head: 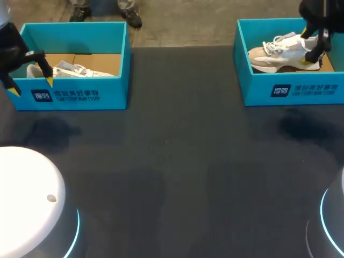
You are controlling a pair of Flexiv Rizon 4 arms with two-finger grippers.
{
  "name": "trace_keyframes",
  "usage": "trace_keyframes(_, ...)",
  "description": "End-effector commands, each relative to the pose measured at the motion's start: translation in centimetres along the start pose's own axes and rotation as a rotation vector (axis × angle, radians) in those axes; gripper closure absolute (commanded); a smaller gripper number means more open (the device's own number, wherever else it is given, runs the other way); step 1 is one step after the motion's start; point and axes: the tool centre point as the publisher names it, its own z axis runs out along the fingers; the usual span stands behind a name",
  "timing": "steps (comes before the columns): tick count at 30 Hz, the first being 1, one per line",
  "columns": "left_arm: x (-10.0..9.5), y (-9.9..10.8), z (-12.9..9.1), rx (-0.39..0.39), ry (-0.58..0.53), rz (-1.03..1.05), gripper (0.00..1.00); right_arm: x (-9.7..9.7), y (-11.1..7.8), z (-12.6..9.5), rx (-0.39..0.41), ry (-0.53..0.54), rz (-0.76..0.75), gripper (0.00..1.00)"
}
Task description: Take the shoe out of the shoebox, open the shoe tongue, remove and reinsert the insole, then place the shoe into the shoebox
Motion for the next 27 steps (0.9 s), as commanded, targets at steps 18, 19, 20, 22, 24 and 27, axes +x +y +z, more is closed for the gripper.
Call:
trace_keyframes(18, -2.9, -5.5, 1.7, -0.02, -0.031, -0.127, 0.0, -7.4, -6.1, 1.4, 0.03, 0.161, 0.063, 0.0)
trace_keyframes(19, -2.9, -5.5, 1.7, -0.02, -0.031, -0.127, 0.0, -7.4, -6.1, 1.4, 0.03, 0.161, 0.063, 0.0)
trace_keyframes(20, -2.9, -5.5, 1.7, -0.02, -0.031, -0.127, 0.0, -7.4, -6.1, 1.4, 0.03, 0.161, 0.063, 0.0)
trace_keyframes(22, -2.9, -5.5, 1.7, -0.02, -0.031, -0.127, 0.0, -7.4, -6.1, 1.4, 0.03, 0.161, 0.063, 0.0)
trace_keyframes(24, -2.9, -5.5, 1.7, -0.02, -0.031, -0.127, 0.0, -7.4, -6.1, 1.4, 0.03, 0.161, 0.063, 0.0)
trace_keyframes(27, -2.9, -5.5, 1.7, -0.02, -0.031, -0.127, 0.0, -7.4, -6.1, 1.4, 0.03, 0.161, 0.063, 0.0)
